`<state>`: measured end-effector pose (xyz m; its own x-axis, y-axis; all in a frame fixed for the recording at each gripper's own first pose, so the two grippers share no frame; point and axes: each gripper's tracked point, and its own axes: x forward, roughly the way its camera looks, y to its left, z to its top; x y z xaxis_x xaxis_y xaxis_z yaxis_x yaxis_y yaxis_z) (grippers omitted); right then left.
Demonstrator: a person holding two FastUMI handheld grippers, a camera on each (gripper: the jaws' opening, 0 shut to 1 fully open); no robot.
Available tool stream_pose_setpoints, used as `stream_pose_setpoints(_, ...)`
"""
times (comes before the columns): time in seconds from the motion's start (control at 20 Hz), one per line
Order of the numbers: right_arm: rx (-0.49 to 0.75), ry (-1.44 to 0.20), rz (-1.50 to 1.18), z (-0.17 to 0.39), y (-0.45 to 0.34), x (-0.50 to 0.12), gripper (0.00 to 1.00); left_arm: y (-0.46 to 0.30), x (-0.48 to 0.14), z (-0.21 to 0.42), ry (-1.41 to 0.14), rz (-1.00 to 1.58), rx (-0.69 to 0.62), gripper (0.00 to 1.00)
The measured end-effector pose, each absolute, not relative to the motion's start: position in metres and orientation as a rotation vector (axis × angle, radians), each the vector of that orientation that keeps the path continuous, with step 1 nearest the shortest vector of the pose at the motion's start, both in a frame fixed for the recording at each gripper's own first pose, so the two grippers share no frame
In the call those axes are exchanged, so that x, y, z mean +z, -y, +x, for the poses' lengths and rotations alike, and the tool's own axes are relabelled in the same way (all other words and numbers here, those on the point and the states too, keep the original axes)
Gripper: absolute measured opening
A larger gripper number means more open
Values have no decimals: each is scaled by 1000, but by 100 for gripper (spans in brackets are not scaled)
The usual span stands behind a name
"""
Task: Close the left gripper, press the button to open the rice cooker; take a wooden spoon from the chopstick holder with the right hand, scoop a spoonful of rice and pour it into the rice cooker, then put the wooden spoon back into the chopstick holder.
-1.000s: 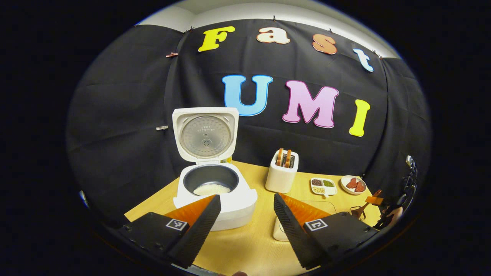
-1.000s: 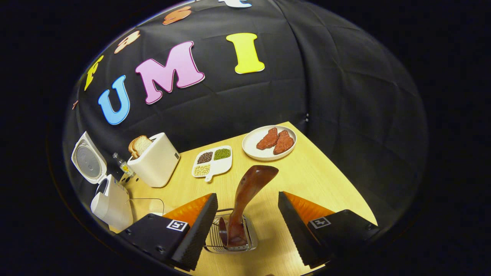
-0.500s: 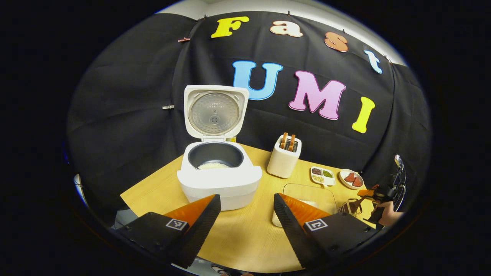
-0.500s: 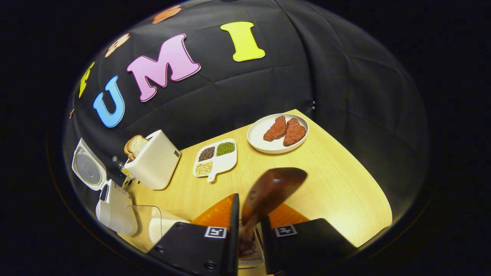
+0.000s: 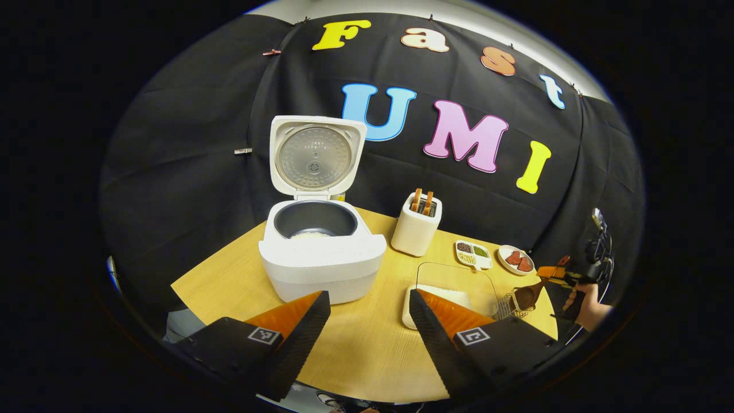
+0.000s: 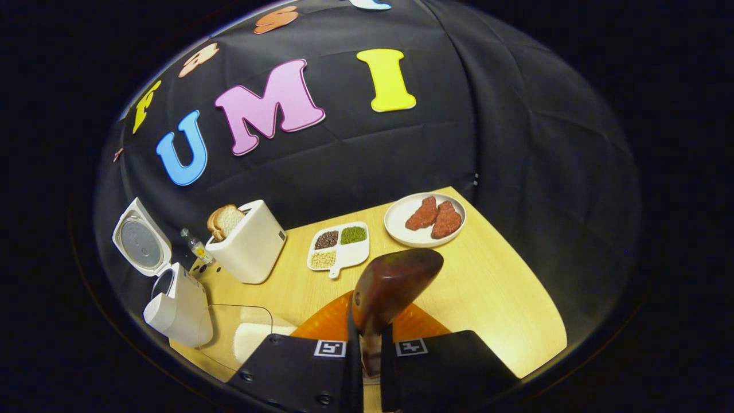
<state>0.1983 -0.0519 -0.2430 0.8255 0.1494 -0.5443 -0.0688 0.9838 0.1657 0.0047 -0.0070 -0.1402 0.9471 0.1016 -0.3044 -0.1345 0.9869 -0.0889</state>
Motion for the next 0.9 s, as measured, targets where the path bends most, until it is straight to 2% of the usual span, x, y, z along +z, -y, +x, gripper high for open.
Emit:
stream_pose_setpoints(0.1,129,-561,119,196,44,-217,16,2,-141,4,-302,-110,104,96)
stream_pose_setpoints(0.15,132,-545,113,195,38,-205,12,-1,-141,4,-300,-114,95,96)
stream_pose_setpoints(0.2,138,-528,105,194,31,-194,16,-6,-141,5,-299,-118,86,96)
stream_pose_setpoints(0.5,203,-504,97,183,-38,-180,16,-39,-143,11,-287,-105,58,96)
stream_pose_setpoints(0.7,272,-507,66,173,-92,-195,16,-58,-148,14,-292,-108,44,96)
stream_pose_setpoints(0.9,282,-493,40,171,-126,-228,16,-72,-162,23,-325,-118,31,96)
